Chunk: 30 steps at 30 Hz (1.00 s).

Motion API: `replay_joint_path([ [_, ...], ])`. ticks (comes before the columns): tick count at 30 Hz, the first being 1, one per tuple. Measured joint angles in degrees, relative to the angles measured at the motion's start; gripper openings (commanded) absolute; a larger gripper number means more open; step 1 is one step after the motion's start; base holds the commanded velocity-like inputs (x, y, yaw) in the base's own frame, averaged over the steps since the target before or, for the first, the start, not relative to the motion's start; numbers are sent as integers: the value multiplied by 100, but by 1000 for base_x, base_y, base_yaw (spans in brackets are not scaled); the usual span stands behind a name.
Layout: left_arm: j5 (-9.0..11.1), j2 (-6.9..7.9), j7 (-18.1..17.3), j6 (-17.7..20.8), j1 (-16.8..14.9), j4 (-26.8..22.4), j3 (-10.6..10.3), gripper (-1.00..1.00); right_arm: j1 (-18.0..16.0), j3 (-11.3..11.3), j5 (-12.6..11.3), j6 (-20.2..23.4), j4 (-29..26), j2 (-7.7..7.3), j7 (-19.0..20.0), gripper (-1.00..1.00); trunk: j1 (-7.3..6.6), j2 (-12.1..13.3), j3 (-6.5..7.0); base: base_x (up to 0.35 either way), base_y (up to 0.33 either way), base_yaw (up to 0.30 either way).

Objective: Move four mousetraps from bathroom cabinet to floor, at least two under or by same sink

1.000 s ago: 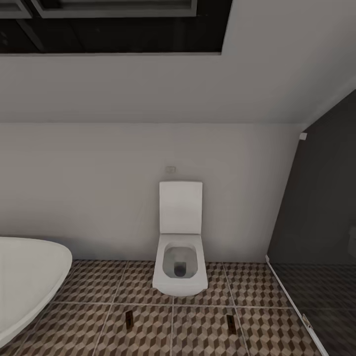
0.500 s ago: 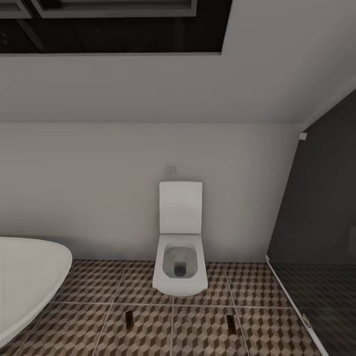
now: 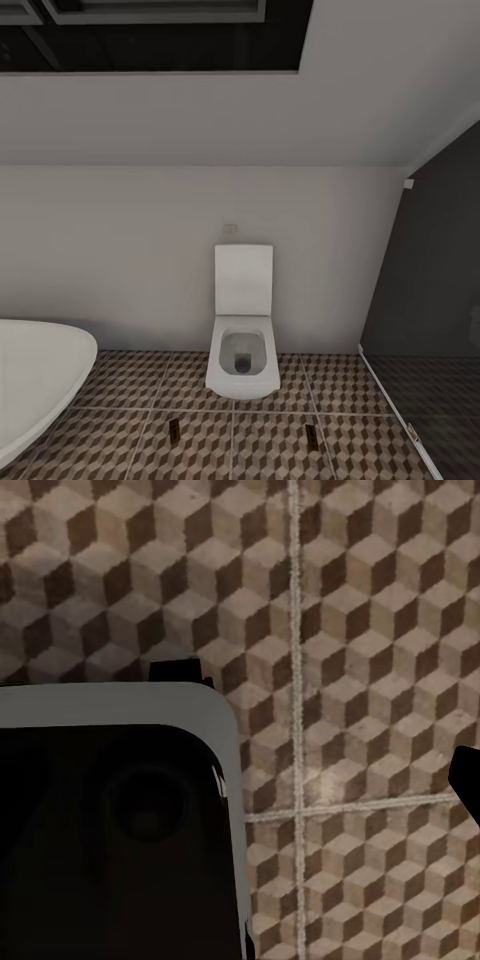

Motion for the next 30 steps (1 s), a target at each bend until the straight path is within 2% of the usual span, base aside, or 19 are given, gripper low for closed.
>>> replay_joint_path([
  [30,7,-2,0,-1,0,0,11,100,0,7,5,3,0,18,11,100,0,0,0,0,0,0],
])
